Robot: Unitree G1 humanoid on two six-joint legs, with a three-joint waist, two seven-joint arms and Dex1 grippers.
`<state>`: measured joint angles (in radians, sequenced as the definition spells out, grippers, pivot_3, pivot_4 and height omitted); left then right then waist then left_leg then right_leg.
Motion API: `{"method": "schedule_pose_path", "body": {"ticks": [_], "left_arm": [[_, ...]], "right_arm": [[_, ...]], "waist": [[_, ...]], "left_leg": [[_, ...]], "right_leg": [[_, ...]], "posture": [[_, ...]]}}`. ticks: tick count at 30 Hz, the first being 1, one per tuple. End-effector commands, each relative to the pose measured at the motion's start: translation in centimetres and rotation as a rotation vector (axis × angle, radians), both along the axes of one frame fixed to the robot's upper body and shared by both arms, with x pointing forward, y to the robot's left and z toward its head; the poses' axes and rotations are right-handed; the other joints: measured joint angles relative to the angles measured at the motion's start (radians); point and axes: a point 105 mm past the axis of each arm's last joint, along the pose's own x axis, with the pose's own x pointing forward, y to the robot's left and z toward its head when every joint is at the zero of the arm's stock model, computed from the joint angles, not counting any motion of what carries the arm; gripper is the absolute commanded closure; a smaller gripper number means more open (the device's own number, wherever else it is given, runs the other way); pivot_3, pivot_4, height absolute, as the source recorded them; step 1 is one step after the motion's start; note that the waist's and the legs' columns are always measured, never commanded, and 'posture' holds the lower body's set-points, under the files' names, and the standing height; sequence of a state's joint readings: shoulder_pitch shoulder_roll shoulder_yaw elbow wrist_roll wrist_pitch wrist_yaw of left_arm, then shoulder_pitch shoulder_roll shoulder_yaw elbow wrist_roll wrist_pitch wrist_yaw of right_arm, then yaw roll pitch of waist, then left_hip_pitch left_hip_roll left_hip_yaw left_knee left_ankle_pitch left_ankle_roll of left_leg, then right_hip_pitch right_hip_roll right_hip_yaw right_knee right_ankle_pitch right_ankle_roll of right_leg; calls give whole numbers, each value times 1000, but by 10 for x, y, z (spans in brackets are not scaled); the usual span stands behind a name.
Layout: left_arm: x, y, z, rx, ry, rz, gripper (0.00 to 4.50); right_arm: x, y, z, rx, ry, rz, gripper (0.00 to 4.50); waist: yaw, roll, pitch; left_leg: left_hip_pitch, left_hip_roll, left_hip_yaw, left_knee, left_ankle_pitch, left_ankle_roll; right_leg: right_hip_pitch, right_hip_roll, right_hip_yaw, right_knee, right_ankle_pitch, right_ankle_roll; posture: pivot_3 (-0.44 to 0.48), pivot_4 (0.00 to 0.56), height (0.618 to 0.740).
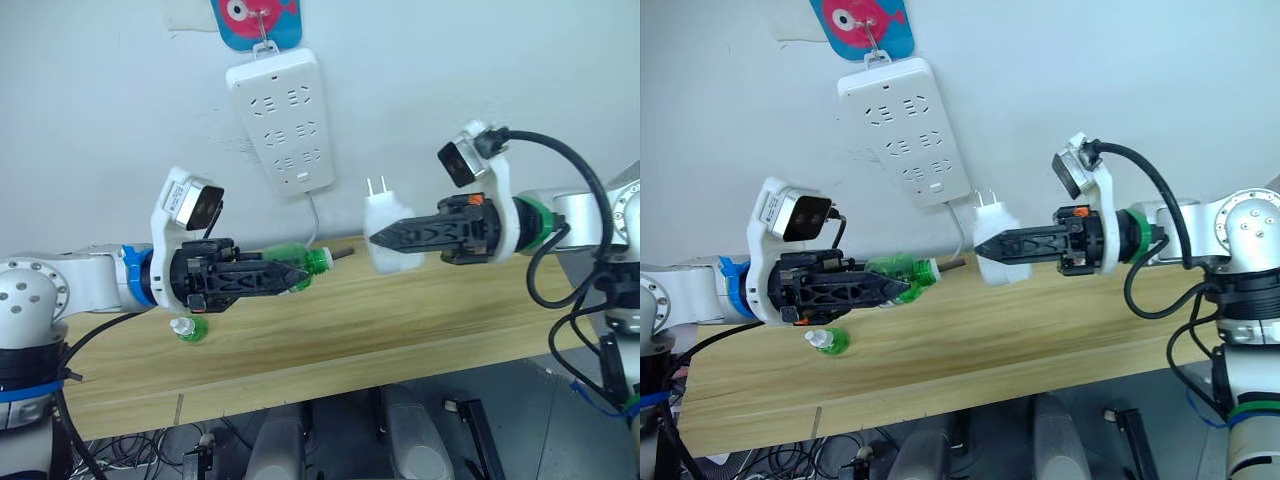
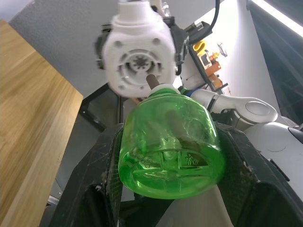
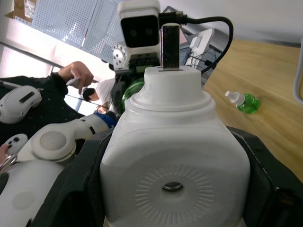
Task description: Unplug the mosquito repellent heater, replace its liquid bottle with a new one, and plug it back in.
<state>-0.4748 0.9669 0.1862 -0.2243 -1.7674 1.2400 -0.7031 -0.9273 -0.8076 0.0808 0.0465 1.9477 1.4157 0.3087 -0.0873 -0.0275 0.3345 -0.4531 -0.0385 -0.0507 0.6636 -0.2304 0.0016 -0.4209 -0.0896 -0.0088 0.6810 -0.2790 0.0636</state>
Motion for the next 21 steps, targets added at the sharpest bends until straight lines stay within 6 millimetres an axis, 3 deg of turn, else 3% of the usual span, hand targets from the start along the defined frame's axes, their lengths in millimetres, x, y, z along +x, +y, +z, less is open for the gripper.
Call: {"method": "schedule_pose_path", "body": {"ticks": [1,8,11,16,17,21], "left_arm": [[-5,3,7,3,-47,-1,2223],[-4,4,9,-6,-56,3,2223],[-1,4,14,-43,-78,21,2223],[2,3,12,-54,-115,46,2223],[2,3,11,-65,-127,55,2223],[2,1,9,-104,-164,75,2223]], "right_arm": [[-12,-3,7,14,-13,60,1511],[-8,-11,1,-16,0,13,1511],[5,-24,-14,-104,17,-129,1511],[39,-53,-51,-364,-34,-361,1511],[49,-62,-65,-467,-55,-417,1511],[69,-85,-97,-699,-126,-495,1511]], "waist": [[0,0,0],[0,0,0],[1,0,0],[2,0,0],[1,0,0],[-1,0,0]], "left_leg": [[0,0,0,0,0,0],[0,0,0,0,0,0],[0,0,0,0,0,0],[0,-1,1,1,0,0],[0,-1,1,1,0,0],[0,0,2,1,0,0]], "right_leg": [[0,0,0,0,0,0],[0,0,0,0,0,0],[0,0,0,0,0,0],[0,0,0,0,0,0],[0,0,0,0,0,0],[-1,1,0,1,0,0]], "posture": [[-125,343,734],[-134,338,734],[-142,331,734],[-143,329,734],[-143,330,734],[-135,333,734]]}}
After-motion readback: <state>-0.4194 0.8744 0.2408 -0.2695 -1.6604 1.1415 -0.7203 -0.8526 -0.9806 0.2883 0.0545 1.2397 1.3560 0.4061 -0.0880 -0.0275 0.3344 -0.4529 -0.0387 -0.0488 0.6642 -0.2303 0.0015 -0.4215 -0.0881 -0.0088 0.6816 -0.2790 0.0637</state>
